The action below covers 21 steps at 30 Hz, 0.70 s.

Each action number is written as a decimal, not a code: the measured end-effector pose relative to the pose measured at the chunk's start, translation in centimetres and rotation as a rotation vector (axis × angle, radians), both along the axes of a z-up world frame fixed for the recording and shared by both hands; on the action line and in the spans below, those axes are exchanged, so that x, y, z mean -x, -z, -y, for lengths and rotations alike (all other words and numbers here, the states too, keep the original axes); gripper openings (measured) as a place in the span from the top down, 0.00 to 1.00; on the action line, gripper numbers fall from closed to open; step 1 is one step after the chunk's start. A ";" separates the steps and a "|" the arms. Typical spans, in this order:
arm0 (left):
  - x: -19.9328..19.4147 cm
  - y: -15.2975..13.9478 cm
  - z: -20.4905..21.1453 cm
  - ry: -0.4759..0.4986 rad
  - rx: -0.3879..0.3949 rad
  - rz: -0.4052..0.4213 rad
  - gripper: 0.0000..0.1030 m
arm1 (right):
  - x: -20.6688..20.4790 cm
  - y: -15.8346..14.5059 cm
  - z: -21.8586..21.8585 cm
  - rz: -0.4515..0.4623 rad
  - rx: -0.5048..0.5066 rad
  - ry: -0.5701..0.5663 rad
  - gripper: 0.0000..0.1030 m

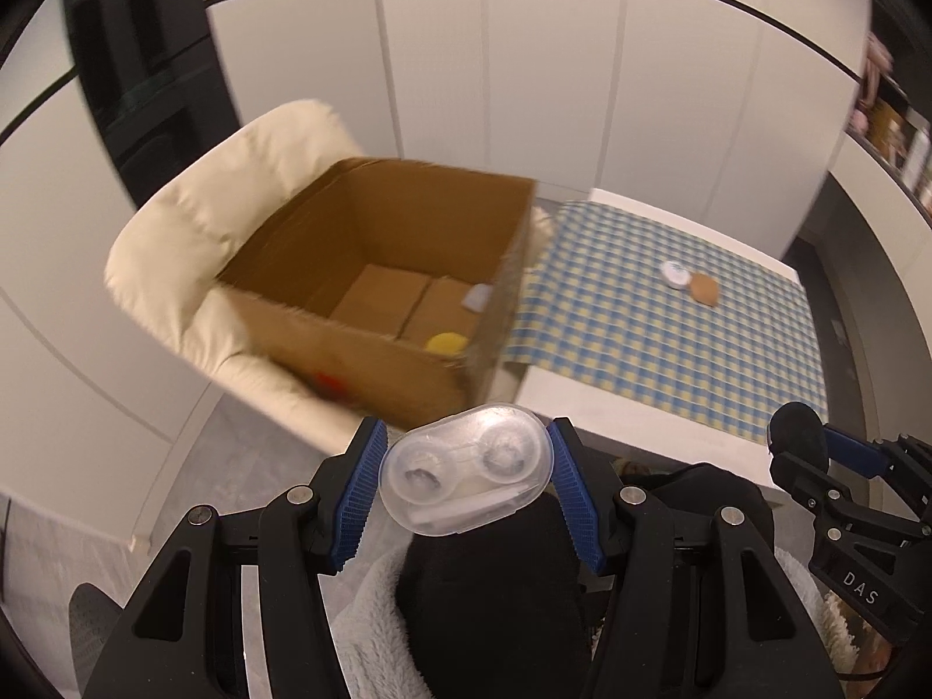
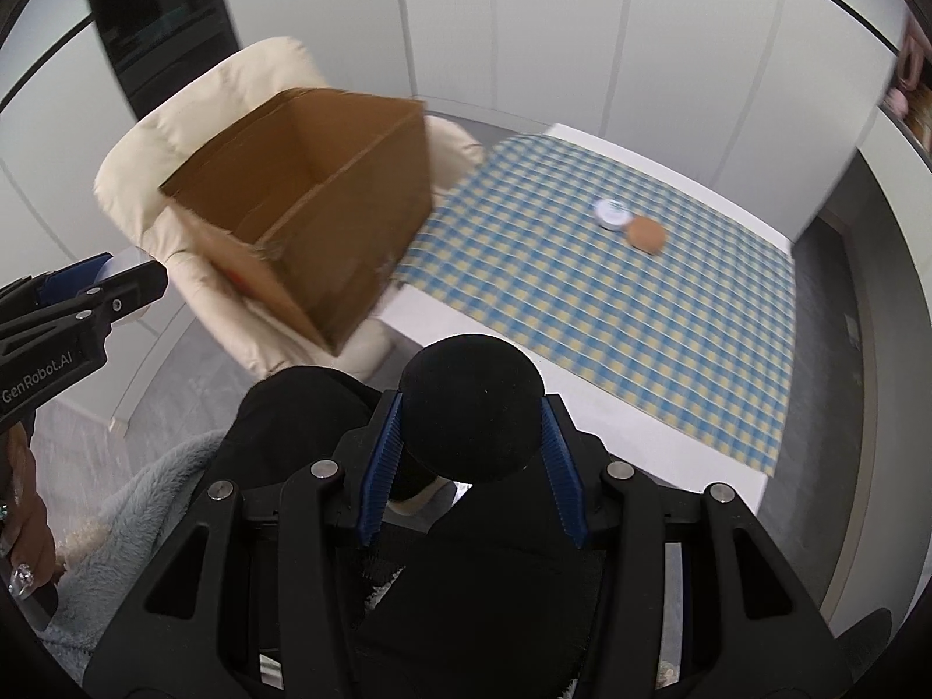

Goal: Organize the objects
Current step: 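Carry both held items over the open cardboard box on the armchair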

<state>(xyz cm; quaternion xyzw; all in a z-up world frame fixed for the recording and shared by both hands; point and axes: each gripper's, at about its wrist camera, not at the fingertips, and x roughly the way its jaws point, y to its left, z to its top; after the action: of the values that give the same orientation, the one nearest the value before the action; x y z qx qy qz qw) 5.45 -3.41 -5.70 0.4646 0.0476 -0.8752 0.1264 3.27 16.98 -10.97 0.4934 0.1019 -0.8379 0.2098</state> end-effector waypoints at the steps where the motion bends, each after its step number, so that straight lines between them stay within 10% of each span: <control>1: -0.2 0.1 0.8 -0.017 -0.003 0.003 0.45 | 0.1 0.1 0.7 0.001 -0.002 -0.016 0.52; 21: -0.3 2.2 8.7 -0.164 -0.046 0.025 0.45 | 1.7 2.4 9.8 0.010 -0.051 -0.182 0.52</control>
<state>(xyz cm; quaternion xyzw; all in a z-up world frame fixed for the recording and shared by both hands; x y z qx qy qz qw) 5.75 -12.10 -7.87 0.4729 0.1038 -0.8546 0.1878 1.60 7.18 -13.41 0.4916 0.1665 -0.8101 0.2728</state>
